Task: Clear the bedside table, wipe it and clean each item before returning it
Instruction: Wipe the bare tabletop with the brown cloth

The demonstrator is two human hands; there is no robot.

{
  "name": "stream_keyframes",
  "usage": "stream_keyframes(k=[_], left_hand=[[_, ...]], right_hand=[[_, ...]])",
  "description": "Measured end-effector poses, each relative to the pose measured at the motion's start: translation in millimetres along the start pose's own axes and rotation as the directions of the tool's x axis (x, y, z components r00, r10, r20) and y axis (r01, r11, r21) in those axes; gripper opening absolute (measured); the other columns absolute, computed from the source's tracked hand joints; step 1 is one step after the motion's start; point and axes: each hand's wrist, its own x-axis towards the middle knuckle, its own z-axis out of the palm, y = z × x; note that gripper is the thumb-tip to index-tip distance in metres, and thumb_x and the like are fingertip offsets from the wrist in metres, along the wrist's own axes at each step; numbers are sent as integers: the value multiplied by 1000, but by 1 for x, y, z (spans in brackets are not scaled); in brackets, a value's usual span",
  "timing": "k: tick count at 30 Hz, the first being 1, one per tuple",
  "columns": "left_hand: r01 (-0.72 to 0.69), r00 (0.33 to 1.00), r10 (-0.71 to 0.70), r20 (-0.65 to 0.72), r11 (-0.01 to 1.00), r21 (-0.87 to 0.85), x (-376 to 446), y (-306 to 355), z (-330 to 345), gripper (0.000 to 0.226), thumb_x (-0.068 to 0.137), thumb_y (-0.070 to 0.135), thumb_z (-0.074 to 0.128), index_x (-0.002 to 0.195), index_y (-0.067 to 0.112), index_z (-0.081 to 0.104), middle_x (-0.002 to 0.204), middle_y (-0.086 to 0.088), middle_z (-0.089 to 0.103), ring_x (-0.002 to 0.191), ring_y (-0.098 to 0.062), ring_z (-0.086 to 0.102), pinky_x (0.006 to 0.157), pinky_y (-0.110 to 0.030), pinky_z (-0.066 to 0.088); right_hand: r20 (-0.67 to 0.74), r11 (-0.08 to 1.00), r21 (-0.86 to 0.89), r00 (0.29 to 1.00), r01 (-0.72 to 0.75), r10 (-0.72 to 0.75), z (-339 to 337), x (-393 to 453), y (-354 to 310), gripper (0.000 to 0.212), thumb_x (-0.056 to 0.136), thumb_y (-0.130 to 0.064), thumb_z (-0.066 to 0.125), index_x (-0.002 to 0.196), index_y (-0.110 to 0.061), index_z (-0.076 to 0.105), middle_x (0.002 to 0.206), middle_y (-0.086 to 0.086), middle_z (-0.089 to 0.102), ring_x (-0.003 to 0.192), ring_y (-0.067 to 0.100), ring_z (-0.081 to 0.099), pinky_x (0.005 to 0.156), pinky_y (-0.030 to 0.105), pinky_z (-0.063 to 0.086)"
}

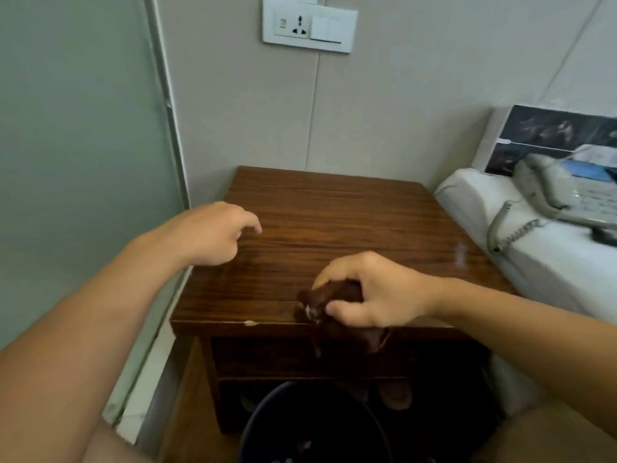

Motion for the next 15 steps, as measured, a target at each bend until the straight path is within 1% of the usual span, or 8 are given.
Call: stream_keyframes(k=[1, 3, 5, 7, 10, 12, 13, 15], left_hand=[[-51, 999, 51, 2, 998, 32, 5, 12, 2, 43, 102, 10, 50, 132, 38, 63, 136, 8, 64, 129, -16, 55, 109, -41, 42], [-142, 990, 141, 22, 989, 52, 13, 37, 7, 34, 106, 22, 51, 135, 38, 61, 138, 13, 61, 132, -13, 52, 115, -44, 35], [-241, 969, 240, 57, 971, 5, 20, 65, 15, 32, 106, 36, 53, 137, 42, 58, 140, 16, 56, 136, -9, 48, 116, -44, 34], [-327, 936, 331, 115, 943, -57, 26, 90, 22, 40, 102, 50, 55, 142, 47, 51, 150, 19, 48, 143, -7, 39, 118, -45, 32], [-357, 899, 372, 229, 928, -105, 32, 113, 29, 61, 98, 63, 54, 154, 51, 34, 166, 18, 25, 155, -8, 20, 124, -46, 20], [-344, 888, 357, 291, 934, -97, 37, 120, 30, 65, 97, 67, 52, 155, 55, 27, 170, 16, 19, 157, -10, 17, 124, -45, 15], [-337, 883, 347, 317, 937, -86, 38, 122, 29, 65, 96, 68, 52, 155, 57, 26, 170, 15, 18, 157, -11, 17, 124, -45, 13], [-329, 875, 328, 356, 942, -59, 41, 125, 27, 64, 96, 69, 52, 154, 58, 27, 170, 15, 18, 157, -12, 18, 122, -44, 11]], right_hand=[[-114, 994, 27, 987, -108, 111, -17, -20, 17, 17, 95, -19, 71, 112, -23, 74, 105, -10, 74, 98, 8, 70, 86, 28, 55], [-294, 953, 22, 909, -303, 296, -51, -60, 53, 15, 97, -21, 70, 110, -28, 73, 103, -11, 75, 97, 5, 70, 87, 28, 54], [-369, 870, -42, 816, -492, 444, -73, -99, 86, 15, 97, -28, 70, 110, -35, 71, 103, -14, 75, 97, 5, 70, 92, 29, 54], [-379, 769, -98, 738, -632, 558, -79, -131, 109, 18, 96, -34, 69, 114, -35, 72, 102, -11, 75, 97, 10, 70, 94, 33, 55], [-301, 694, -192, 715, -694, 631, -63, -157, 128, 40, 98, -51, 61, 134, -35, 65, 112, -1, 71, 106, 22, 67, 99, 39, 52], [-275, 627, -251, 675, -737, 684, -47, -166, 129, 63, 95, -70, 46, 151, -42, 46, 125, 6, 57, 117, 33, 55, 105, 42, 43], [-288, 602, -273, 661, -750, 693, -42, -168, 127, 71, 91, -77, 37, 154, -45, 39, 130, 7, 52, 119, 36, 51, 106, 45, 41], [-312, 640, -315, 713, -701, 628, -30, -171, 111, 72, 89, -74, 32, 154, -45, 38, 131, 6, 51, 117, 35, 50, 103, 44, 42]])
